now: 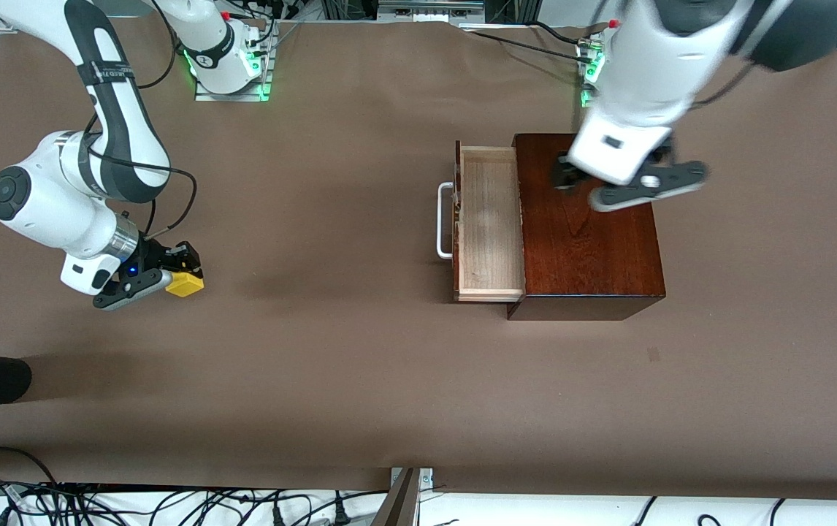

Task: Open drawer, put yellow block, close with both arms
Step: 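Carry the yellow cube with the right gripper over the open drawer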

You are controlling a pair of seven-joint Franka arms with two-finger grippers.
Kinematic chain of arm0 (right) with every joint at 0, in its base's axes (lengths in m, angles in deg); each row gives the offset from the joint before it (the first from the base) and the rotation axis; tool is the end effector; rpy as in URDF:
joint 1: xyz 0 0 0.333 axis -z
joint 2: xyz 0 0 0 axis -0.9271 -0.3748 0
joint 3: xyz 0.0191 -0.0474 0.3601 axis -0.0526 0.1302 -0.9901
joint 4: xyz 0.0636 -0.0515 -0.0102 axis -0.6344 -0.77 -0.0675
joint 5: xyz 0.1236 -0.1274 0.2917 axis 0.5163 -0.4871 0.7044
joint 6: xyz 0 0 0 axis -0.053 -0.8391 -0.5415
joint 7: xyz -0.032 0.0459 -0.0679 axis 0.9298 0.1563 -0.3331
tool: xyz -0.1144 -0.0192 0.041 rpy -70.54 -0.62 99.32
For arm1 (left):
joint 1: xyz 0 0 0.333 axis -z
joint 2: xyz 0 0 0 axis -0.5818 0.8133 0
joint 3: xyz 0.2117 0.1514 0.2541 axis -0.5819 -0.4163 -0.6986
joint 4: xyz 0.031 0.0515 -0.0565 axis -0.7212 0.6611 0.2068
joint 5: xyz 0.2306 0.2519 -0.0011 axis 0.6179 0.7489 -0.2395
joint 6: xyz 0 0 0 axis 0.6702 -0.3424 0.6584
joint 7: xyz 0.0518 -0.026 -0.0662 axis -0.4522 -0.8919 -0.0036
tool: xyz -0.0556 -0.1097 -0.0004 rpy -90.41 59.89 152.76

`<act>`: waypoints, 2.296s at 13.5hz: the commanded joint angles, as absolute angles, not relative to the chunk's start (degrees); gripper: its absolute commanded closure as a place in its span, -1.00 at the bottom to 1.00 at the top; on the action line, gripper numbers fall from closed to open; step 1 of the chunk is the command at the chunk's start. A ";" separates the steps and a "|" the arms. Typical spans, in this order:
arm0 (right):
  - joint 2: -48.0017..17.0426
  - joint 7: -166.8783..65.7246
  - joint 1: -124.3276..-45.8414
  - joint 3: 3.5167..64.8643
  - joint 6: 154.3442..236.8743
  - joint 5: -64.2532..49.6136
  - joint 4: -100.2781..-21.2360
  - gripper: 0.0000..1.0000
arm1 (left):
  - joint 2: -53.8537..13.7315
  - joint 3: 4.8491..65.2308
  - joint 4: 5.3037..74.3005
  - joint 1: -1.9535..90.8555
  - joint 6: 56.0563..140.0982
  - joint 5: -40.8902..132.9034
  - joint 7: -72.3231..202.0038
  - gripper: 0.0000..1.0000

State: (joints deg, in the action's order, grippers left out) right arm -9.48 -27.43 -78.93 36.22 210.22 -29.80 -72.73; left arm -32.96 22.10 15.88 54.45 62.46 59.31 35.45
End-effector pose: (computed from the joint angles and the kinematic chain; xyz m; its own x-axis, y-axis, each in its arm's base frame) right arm 0.5896 0.0512 0.3959 0.9194 0.3818 0.0941 0.3915 -0.9111 -0.1289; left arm 0.5192 -0.2140 0.6295 0.9747 0.2132 -0.0665 0.2047 -0.9720 -0.1157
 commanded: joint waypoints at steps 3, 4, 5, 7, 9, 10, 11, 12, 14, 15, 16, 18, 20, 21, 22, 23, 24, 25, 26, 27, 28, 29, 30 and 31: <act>-7.92 -35.29 -80.99 35.95 199.80 -33.53 -63.71 0.92 | -37.94 9.09 21.47 54.12 62.21 54.74 55.26 -1.00; -7.92 -37.66 -82.30 35.95 197.70 -33.62 -61.95 0.92 | -38.21 7.15 21.91 54.12 62.30 54.56 57.82 -1.00; -7.92 -39.16 -83.70 36.04 195.93 -33.97 -60.28 0.92 | -38.56 5.66 22.70 54.12 62.74 54.56 59.93 -1.00; -7.92 -41.53 -86.26 35.95 192.16 -35.72 -56.59 0.92 | -39.87 3.10 24.98 54.12 64.84 54.56 63.89 -1.00; -8.01 -42.07 -88.80 35.42 190.30 -35.73 -53.77 0.92 | -42.59 1.78 29.63 53.95 68.35 54.56 66.88 -1.00; -8.10 -42.51 -90.73 35.51 190.12 -35.82 -52.71 0.92 | -43.30 1.25 30.96 53.86 69.24 54.56 67.33 -1.00; -8.27 -42.60 -92.49 35.51 189.85 -35.99 -52.09 0.92 | -43.83 0.98 31.49 53.77 69.51 54.56 67.60 -1.00; -8.36 -42.51 -94.42 35.42 189.76 -37.04 -51.56 0.92 | -44.01 0.72 31.58 53.42 69.51 54.47 68.12 -1.00; -8.71 -41.72 -97.85 35.16 189.68 -38.45 -50.25 0.92 | -43.75 -0.94 30.71 53.51 68.81 52.37 69.00 -1.00; -8.89 -41.81 -99.52 34.90 189.42 -38.54 -49.20 0.92 | -43.75 -1.13 30.71 53.07 68.89 51.32 69.53 -1.00; -9.85 -41.98 -100.93 34.89 188.54 -38.45 -47.45 0.92 | -43.75 -1.13 30.70 52.02 68.81 50.52 70.23 -1.00; -12.65 -42.42 -104.44 34.81 185.03 -38.36 -42.97 0.92 | -43.57 -1.13 30.53 51.93 68.89 50.52 70.59 -1.00; -15.30 -43.04 -107.61 34.81 183.18 -38.28 -39.09 0.92 | -43.49 -1.13 30.53 51.31 68.80 50.78 70.50 -1.00; -15.92 -44.87 -108.93 34.81 183.26 -38.28 -38.73 0.92 | -43.49 -1.13 30.53 50.61 68.98 50.78 70.50 -1.00; -16.44 -45.58 -109.81 34.81 183.70 -38.28 -38.55 0.92 | -43.40 -1.13 29.92 49.91 68.98 50.95 70.50 -1.00; -17.23 -45.50 -111.13 34.81 183.61 -38.54 -37.33 0.92 | -42.88 -1.13 29.48 49.38 68.72 51.04 70.15 -1.00; -18.20 -45.24 -112.27 34.81 183.35 -38.63 -35.84 0.92 | -42.87 -1.13 29.47 49.29 68.19 51.13 70.15 -1.00; -18.99 -44.98 -113.24 34.81 183.35 -38.63 -34.52 0.92 | -42.78 -1.21 29.39 49.20 68.10 51.13 69.97 -1.00; -19.87 -44.97 -114.29 34.81 183.44 -38.63 -32.77 0.92 | -42.52 -1.22 29.30 49.20 68.01 51.39 69.62 -1.00; -21.18 -44.54 -115.17 34.81 183.17 -38.63 -30.31 0.92 | -42.43 -1.30 29.30 49.03 67.93 51.39 69.71 -1.00; -22.59 -43.23 -115.71 34.81 182.82 -38.63 -28.03 0.92 | -42.43 -1.30 29.21 48.41 67.93 51.31 69.71 -1.00; -23.65 -42.69 -116.41 34.81 182.47 -38.63 -26.53 0.92 | -42.43 -1.30 28.69 47.45 67.93 51.22 69.97 -1.00; -24.70 -42.60 -117.20 34.81 182.56 -38.80 -25.73 0.92 | -42.08 -1.30 28.25 46.92 68.01 51.31 69.71 -1.00; -25.58 -42.43 -117.90 34.89 182.73 -39.24 -25.02 0.92 | -40.86 -1.30 27.64 46.91 68.01 51.31 69.62 -1.00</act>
State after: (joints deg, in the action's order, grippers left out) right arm -21.84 -43.51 -116.61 34.48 184.44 -38.13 -30.22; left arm -42.26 -1.35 29.21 47.94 68.26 51.83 69.14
